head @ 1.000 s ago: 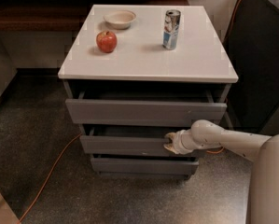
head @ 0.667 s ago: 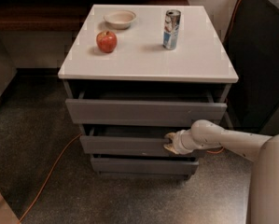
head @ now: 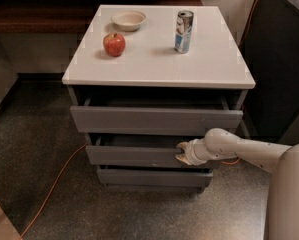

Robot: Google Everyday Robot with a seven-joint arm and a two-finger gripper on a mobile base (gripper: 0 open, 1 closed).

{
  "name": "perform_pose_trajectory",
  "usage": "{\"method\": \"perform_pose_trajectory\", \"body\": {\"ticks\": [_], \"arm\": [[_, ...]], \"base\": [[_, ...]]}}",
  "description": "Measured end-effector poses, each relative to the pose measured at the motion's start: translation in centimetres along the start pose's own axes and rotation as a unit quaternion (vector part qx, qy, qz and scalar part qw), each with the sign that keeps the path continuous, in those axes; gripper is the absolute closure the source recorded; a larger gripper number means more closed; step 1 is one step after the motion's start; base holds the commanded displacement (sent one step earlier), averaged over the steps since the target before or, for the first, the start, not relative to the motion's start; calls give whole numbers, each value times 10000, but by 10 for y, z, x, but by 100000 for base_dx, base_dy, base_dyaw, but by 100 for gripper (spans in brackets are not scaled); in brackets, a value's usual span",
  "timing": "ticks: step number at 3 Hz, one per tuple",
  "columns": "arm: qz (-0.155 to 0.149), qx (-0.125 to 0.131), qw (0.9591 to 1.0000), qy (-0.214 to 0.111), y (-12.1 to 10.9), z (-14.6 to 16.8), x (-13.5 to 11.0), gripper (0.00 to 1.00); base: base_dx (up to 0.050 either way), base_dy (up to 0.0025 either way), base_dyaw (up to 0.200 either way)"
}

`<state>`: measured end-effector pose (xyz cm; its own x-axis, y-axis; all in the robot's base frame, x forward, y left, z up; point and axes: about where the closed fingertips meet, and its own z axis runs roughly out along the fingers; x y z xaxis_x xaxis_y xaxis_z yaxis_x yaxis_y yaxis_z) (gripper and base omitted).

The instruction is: Place redbull can into middle drawer

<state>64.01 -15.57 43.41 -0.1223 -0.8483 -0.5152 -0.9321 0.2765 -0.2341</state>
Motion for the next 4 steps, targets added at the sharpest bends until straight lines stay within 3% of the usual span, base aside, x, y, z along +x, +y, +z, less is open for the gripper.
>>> {"method": "perform_pose_trajectory", "body": {"ticks": [2,3,4], "arm": [[1,-1,10000,-1,0,0,0,100],[1,-2,10000,-2,0,0,0,79],[2,-2,10000,-2,0,0,0,51]], "base": [[0,0,0],[0,0,0],[0,0,0]]}}
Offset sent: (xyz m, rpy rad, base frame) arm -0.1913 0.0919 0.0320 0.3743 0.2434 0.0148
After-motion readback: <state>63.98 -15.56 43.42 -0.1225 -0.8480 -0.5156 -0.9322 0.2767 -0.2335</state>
